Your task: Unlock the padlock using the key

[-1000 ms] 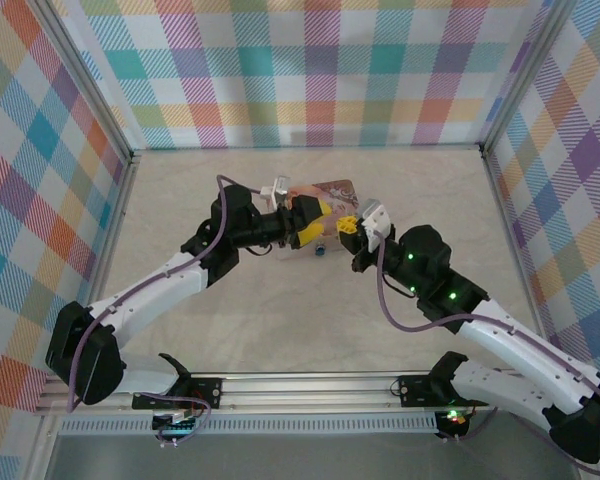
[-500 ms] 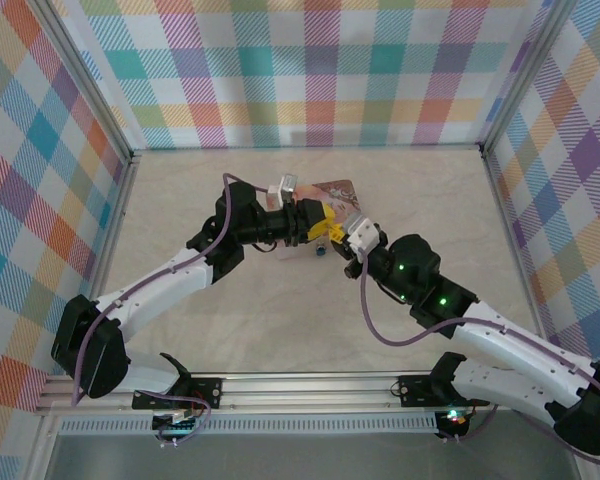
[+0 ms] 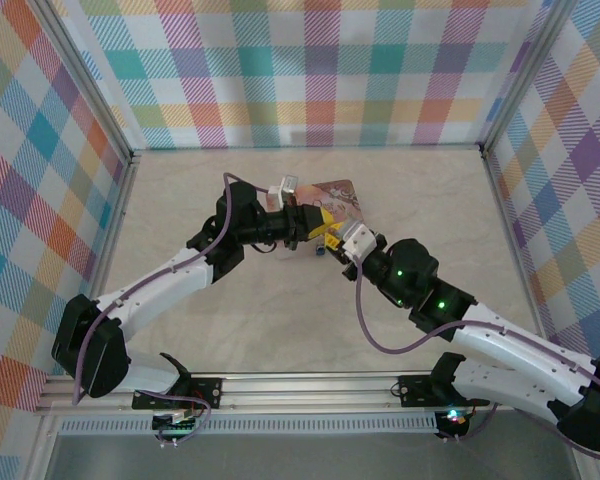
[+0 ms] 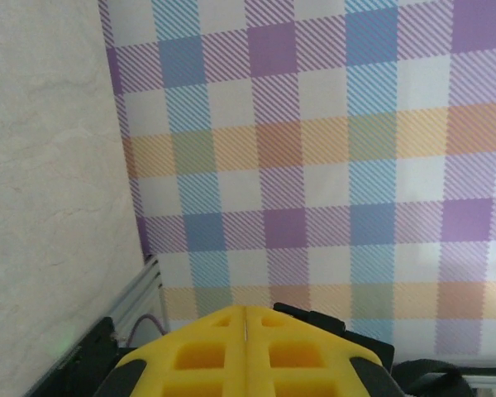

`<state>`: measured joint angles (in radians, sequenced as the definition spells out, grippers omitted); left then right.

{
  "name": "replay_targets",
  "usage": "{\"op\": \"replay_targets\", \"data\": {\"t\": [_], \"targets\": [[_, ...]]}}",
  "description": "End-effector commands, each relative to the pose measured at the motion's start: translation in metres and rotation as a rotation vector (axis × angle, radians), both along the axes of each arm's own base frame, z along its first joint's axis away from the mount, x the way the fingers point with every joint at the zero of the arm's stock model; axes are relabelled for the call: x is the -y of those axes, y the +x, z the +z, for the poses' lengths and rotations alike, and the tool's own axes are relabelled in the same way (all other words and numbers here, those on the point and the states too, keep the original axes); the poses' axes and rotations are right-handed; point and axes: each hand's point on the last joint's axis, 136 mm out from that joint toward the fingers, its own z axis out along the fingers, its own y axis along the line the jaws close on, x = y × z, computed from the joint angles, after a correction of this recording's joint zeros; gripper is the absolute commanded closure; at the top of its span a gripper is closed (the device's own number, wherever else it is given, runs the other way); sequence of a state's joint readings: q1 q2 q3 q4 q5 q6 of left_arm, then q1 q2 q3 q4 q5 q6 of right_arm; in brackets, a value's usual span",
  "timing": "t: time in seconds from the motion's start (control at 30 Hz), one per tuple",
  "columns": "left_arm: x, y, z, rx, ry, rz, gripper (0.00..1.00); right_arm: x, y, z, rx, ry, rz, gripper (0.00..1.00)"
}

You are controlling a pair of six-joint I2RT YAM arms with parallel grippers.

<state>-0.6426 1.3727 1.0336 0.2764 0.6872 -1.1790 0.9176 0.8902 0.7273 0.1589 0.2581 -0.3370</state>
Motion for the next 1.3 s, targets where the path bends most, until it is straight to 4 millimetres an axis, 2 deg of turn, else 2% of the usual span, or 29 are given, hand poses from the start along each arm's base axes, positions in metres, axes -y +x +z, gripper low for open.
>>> {"op": "replay_targets", "data": {"t": [0.0,0.13,0.23,0.4,0.57,0.67,0.8,0.9,1.13,1.27], "targets": [[-0.015,0.0,0.008,0.118,0.088,0.039,1.0,0.016,0.002,0.004,-0.118,0.089,-0.076,0.61],[-0.028,0.002,0.012,0.235,0.164,0.102,1.0,0.019,-0.008,0.006,-0.338,0.281,-0.004,0.46],[-0.03,0.001,0.015,0.302,0.181,0.112,1.0,0.02,-0.012,0.012,-0.491,0.447,0.088,0.41],[-0.023,-0.002,0.02,0.378,0.162,0.132,1.0,0.018,-0.008,0.033,-0.639,0.732,0.278,0.43],[-0.014,-0.006,0.029,0.43,0.095,0.16,1.0,0.017,-0.004,0.051,-0.683,0.909,0.399,0.42],[-0.01,-0.009,0.035,0.451,0.057,0.173,1.0,0.013,-0.001,0.053,-0.733,0.994,0.465,0.38],[-0.006,-0.011,0.04,0.458,0.025,0.184,1.0,0.009,0.004,0.045,-0.788,1.054,0.503,0.41],[-0.005,-0.011,0.04,0.454,0.011,0.194,1.0,0.009,0.003,0.042,-0.796,1.088,0.535,0.5],[-0.006,-0.01,0.042,0.458,0.001,0.214,1.0,0.007,-0.001,0.037,-0.825,1.075,0.551,0.6],[-0.005,-0.009,0.042,0.46,-0.001,0.217,1.0,0.003,-0.003,0.033,-0.849,1.062,0.553,0.61]]}}
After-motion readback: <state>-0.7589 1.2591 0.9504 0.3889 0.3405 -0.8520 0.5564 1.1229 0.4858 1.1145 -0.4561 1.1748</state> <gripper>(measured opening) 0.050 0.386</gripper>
